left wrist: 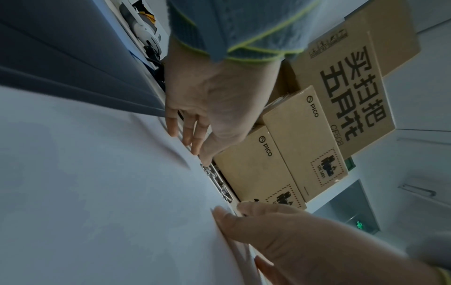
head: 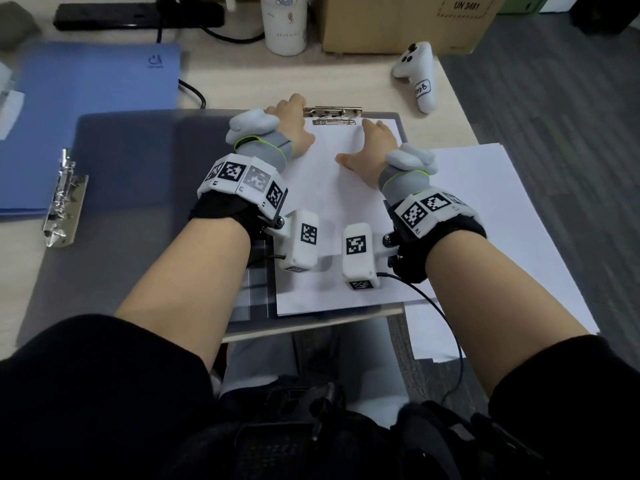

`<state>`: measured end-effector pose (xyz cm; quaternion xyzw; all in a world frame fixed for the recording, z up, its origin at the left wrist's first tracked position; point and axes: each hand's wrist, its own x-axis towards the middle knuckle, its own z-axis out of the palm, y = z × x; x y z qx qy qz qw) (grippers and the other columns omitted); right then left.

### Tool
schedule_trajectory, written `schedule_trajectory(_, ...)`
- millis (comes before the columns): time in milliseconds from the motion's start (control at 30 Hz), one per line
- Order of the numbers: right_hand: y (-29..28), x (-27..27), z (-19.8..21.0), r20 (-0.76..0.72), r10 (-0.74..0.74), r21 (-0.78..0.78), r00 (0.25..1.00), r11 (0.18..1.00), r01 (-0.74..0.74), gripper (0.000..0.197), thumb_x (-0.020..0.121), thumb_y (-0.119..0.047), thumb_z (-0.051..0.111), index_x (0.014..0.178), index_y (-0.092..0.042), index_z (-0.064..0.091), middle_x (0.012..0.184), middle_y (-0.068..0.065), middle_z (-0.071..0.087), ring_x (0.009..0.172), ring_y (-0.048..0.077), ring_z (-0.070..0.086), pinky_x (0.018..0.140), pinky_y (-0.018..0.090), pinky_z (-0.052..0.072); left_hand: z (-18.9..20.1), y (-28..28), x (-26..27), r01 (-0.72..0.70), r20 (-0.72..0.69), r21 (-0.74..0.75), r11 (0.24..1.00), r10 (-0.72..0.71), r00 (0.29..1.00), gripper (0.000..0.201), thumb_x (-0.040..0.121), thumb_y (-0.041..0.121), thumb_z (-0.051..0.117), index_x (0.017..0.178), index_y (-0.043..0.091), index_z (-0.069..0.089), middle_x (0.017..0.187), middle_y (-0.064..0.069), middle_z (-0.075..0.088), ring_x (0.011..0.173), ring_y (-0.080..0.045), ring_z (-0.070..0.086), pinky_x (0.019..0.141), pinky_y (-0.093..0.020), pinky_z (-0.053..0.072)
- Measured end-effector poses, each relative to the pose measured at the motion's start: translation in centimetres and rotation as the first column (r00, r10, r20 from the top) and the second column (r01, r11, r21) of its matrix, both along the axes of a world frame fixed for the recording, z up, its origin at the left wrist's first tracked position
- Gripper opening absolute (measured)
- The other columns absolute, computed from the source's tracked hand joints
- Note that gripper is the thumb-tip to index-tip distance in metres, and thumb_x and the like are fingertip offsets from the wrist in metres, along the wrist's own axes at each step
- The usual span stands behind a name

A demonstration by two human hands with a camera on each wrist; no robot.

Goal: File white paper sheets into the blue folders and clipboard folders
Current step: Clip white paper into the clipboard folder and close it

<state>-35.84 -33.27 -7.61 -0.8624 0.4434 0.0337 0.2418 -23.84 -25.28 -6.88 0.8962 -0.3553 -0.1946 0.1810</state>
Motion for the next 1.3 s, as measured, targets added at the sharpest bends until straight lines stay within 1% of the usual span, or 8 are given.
schedule_trajectory(133,1.1,-2.1,1.2,0.055,-0.013,0.020,0.998,1.000,0.012,0.053,0.086,-0.024,0.062,0.135,-0.011,0.045,0.140,0.006,0.047,0.127,0.023,0.047,0.101,0.027,0.038,0.8,1.4,-2.0,0.059,-0.032,0.014,0.998,-0.059,0.998,0.050,0.089,0.023,0.054,0.136,0.010,0.041,0.140,-0.010,0.048,0.126,-0.029,0.047,0.105,-0.033,0.037)
schedule_trajectory(333,2.6,-6.2,1.2,0.198,-0.107,0.135,0.974,0.988,0.081,0.044,0.082,-0.024,0.068,0.124,-0.016,0.058,0.126,0.004,0.060,0.114,0.020,0.057,0.086,0.022,0.041,1.3,3.5,-6.9,0.153,-0.099,-0.028,0.988,-0.155,0.983,0.042,0.091,0.026,0.053,0.131,0.013,0.051,0.138,-0.007,0.052,0.128,-0.024,0.048,0.105,-0.028,0.035)
schedule_trajectory(533,3.5,-11.7,1.8,0.366,-0.243,0.187,0.898,0.965,0.184,0.033,0.080,-0.019,0.066,0.113,-0.014,0.063,0.109,0.005,0.069,0.102,0.023,0.065,0.094,0.034,0.050,0.7,4.0,-12.2,0.233,-0.144,-0.094,0.968,-0.244,0.959,0.039,0.091,0.025,0.054,0.128,0.012,0.054,0.137,-0.007,0.054,0.128,-0.022,0.049,0.108,-0.032,0.037)
schedule_trajectory(767,3.8,-17.5,1.1,0.548,-0.383,0.144,0.743,0.919,0.367,0.021,0.080,-0.015,0.055,0.098,-0.017,0.068,0.087,0.004,0.072,0.063,0.019,0.070,0.074,0.035,0.058,0.1,3.5,-17.2,0.315,-0.112,-0.157,0.936,-0.334,0.936,0.033,0.091,0.021,0.053,0.123,0.014,0.059,0.133,-0.007,0.057,0.125,-0.021,0.051,0.105,-0.029,0.036)
schedule_trajectory(933,3.4,-21.3,0.6,0.601,-0.413,-0.038,0.685,0.840,0.540,0.026,0.088,-0.033,0.056,0.108,-0.021,0.065,0.093,-0.008,0.067,0.084,0.012,0.060,0.074,0.026,0.046,-0.6,2.4,-20.2,0.380,-0.065,-0.136,0.915,-0.390,0.918,0.032,0.092,0.022,0.050,0.123,0.018,0.059,0.134,-0.006,0.054,0.125,-0.024,0.050,0.104,-0.032,0.038)
schedule_trajectory(1100,1.2,-23.6,-1.7,0.360,-0.460,-0.159,0.812,0.827,0.539,0.058,0.085,-0.044,0.060,0.131,-0.012,0.050,0.134,0.008,0.053,0.130,0.029,0.040,0.103,0.044,0.038,-1.1,1.5,-21.6,0.376,-0.013,-0.109,0.920,-0.379,0.925,0.035,0.088,0.021,0.052,0.122,0.020,0.059,0.124,-0.007,0.058,0.127,-0.026,0.045,0.107,-0.040,0.034)
schedule_trajectory(1200,0.3,-24.5,-2.6,0.147,-0.528,-0.171,0.836,0.819,0.548,0.075,0.079,-0.058,0.059,0.133,-0.008,0.042,0.139,0.011,0.047,0.135,0.031,0.035,0.109,0.051,0.028,-1.5,0.9,-21.9,0.382,0.031,-0.072,0.921,-0.381,0.924,0.037,0.083,0.021,0.058,0.120,0.022,0.060,0.126,-0.006,0.057,0.124,-0.025,0.047,0.106,-0.039,0.034)
schedule_trajectory(1300,0.2,-24.8,-3.0,0.120,-0.520,-0.163,0.845,0.830,0.534,0.074,0.080,-0.058,0.059,0.129,-0.006,0.043,0.138,0.012,0.045,0.129,0.032,0.039,0.105,0.045,0.033,-1.9,0.4,-22.0,0.383,0.072,-0.043,0.923,-0.380,0.922,0.037,0.080,0.021,0.062,0.117,0.023,0.061,0.132,0.001,0.055,0.125,-0.022,0.047,0.100,-0.036,0.032)
